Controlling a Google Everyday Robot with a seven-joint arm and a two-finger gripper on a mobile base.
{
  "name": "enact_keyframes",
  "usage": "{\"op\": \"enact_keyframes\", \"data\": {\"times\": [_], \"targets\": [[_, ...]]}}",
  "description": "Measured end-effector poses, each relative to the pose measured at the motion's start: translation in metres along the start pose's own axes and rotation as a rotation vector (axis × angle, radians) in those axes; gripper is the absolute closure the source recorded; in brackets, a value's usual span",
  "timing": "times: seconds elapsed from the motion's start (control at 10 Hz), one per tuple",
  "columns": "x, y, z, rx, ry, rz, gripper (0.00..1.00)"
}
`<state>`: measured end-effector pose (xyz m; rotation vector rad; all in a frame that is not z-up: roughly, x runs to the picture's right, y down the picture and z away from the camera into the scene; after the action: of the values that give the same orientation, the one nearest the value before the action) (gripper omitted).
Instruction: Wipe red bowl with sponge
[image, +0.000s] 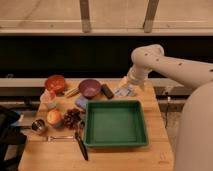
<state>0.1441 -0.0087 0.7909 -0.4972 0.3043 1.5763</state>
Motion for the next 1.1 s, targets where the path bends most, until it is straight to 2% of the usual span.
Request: {"op": "enact_keyframes", "data": {"times": [0.2,0.3,0.9,1.1], "targets": [[-0.020,0.042,-0.001,-0.043,-0.028,-0.103,0.20],[-0.026,0.055,-0.002,-0.060,-0.035,-0.134,0.20],[-0.025,0.058,0.000,-0.058,-0.033,-0.151,0.20],[-0.023,0.077,0.010,-0.069,-0.025,-0.208,0.20]]}}
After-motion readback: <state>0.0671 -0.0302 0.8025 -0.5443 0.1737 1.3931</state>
